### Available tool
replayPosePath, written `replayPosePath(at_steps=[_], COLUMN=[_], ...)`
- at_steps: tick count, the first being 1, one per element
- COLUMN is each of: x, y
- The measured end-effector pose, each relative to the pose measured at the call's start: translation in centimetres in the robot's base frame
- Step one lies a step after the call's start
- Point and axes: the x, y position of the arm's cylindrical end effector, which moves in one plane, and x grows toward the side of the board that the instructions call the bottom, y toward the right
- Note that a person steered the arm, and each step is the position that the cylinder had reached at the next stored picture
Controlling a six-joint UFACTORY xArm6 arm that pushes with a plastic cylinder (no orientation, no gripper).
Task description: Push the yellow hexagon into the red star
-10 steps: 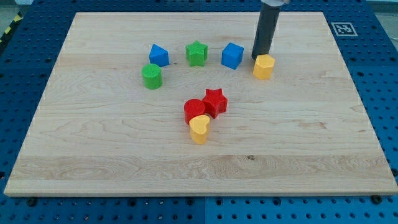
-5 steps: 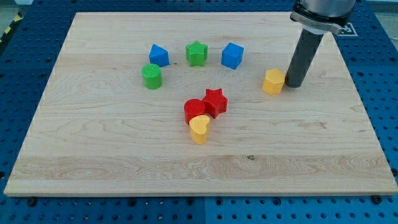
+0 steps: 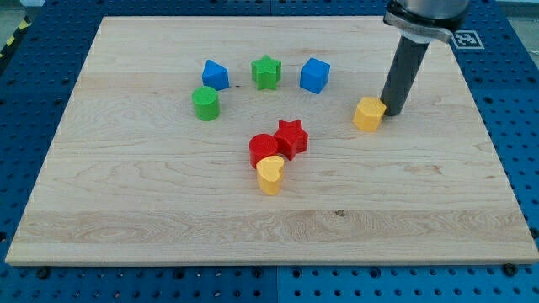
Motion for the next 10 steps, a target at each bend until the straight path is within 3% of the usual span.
replayPosePath(at_steps=[6, 8, 10], x=[1.1, 8.5, 7.7], y=[-8.0, -8.4, -9.9])
